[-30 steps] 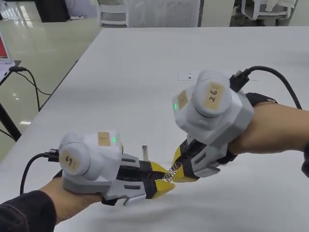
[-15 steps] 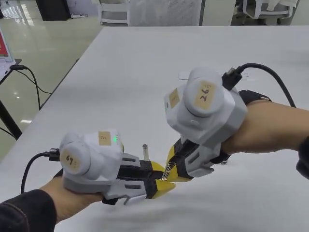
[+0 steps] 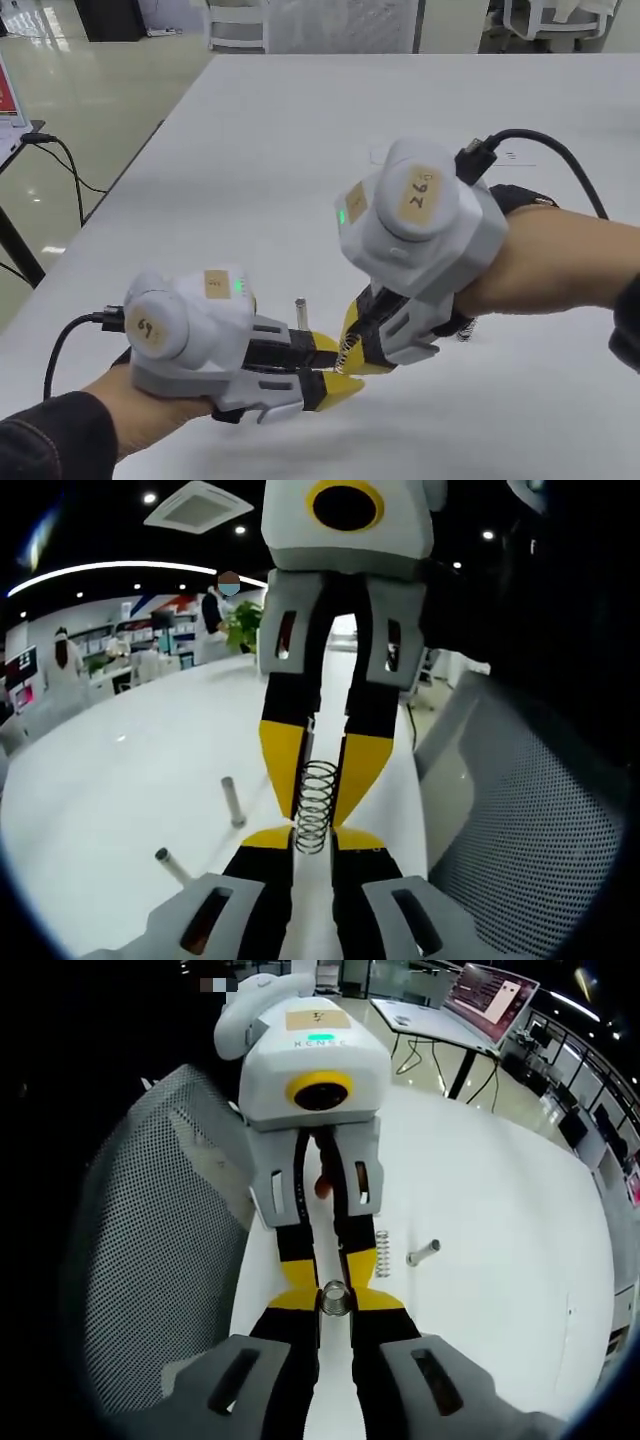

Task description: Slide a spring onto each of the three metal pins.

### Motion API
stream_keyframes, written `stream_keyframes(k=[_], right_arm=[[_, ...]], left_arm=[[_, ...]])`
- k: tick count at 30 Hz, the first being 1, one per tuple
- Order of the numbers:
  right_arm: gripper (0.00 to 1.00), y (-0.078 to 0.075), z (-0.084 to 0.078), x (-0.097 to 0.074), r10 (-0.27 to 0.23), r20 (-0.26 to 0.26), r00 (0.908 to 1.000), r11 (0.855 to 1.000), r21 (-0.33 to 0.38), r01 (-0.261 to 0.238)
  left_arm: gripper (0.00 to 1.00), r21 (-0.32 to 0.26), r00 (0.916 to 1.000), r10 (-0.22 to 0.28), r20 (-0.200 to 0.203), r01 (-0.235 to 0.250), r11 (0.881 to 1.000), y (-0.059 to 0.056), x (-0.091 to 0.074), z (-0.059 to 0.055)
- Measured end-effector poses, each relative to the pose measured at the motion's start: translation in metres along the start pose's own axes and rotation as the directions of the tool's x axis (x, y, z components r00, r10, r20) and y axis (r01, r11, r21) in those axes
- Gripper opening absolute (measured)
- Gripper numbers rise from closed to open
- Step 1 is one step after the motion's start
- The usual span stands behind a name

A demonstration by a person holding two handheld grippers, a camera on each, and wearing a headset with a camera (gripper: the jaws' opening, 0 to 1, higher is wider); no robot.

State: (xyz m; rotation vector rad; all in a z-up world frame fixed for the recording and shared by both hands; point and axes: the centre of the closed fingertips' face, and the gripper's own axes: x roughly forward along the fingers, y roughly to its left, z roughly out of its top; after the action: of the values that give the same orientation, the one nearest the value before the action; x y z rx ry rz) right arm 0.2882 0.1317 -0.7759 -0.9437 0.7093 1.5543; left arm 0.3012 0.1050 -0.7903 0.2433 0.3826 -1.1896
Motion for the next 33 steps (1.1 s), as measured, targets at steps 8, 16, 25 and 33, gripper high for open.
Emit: stream_keyframes(k=[8,16,25,33], right_arm=[[0.08,-0.006,-0.006,-0.005,-0.017,-0.008,0.9998,1.000,0.013,0.017],[0.08,-0.012,-0.016,-0.010,-0.031,-0.026,0.9992,0.999,0.024,0.032],[0.08,-0.017,-0.025,-0.018,-0.043,-0.034,0.9985,0.998,0.045,0.044],[0.08,-0.026,-0.033,-0.027,-0.065,-0.036,0.9972,0.996,0.066,0.067]], left_arm=[[0.13,-0.017,0.9998,0.022,0.002,-0.021,1.000,0.005,-0.004,-0.002],[0.20,-0.038,0.9988,0.050,0.002,-0.050,0.998,0.012,-0.011,-0.006],[0.27,-0.063,0.9956,0.094,0.007,-0.093,0.994,0.019,-0.020,-0.011],[0.32,-0.092,0.9898,0.141,0.019,-0.139,0.986,0.025,-0.031,-0.018]])
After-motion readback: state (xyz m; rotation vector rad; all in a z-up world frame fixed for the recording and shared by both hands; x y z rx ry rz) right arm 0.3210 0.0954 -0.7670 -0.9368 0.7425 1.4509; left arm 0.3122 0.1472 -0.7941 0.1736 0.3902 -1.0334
